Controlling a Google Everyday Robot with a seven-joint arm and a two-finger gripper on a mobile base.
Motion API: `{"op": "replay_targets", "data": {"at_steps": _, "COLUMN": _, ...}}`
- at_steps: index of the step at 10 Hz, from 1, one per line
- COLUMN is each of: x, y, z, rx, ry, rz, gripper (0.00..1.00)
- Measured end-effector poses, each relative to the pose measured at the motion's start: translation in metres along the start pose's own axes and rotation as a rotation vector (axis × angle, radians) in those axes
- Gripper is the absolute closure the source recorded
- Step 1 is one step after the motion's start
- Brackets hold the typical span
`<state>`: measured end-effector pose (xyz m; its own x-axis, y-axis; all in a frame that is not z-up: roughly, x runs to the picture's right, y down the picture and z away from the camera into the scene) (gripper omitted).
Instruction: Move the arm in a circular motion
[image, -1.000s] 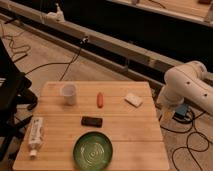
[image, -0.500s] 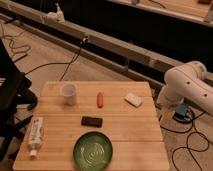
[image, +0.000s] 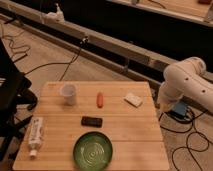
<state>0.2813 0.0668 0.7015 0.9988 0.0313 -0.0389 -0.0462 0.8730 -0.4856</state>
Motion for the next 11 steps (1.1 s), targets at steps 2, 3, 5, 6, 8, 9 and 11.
{"op": "replay_targets", "data": {"at_steps": 2, "x": -0.01, "y": -0.023, "z": 0.005, "rx": 0.016, "ry": -0.011, "rz": -0.001, "gripper": 0.95}}
{"op": "replay_targets", "data": {"at_steps": 3, "x": -0.016, "y": -0.037, "z": 0.012, "rx": 0.021, "ry": -0.025, "rz": 0.015, "gripper": 1.0}}
{"op": "replay_targets", "data": {"at_steps": 5, "x": -0.035, "y": -0.061, "z": 0.023, "rx": 0.03, "ry": -0.085, "rz": 0.039, "gripper": 1.0}}
{"op": "replay_targets", "data": {"at_steps": 6, "x": -0.05, "y": -0.07, "z": 0.029, "rx": 0.03, "ry": -0.126, "rz": 0.044, "gripper": 1.0}}
{"op": "replay_targets", "data": {"at_steps": 8, "x": -0.085, "y": -0.08, "z": 0.039, "rx": 0.02, "ry": -0.204, "rz": 0.025, "gripper": 1.0}}
{"op": "replay_targets", "data": {"at_steps": 9, "x": -0.114, "y": -0.079, "z": 0.044, "rx": 0.008, "ry": -0.25, "rz": -0.015, "gripper": 1.0}}
{"op": "replay_targets", "data": {"at_steps": 11, "x": -0.158, "y": -0.061, "z": 0.049, "rx": -0.021, "ry": -0.299, "rz": -0.122, "gripper": 1.0}}
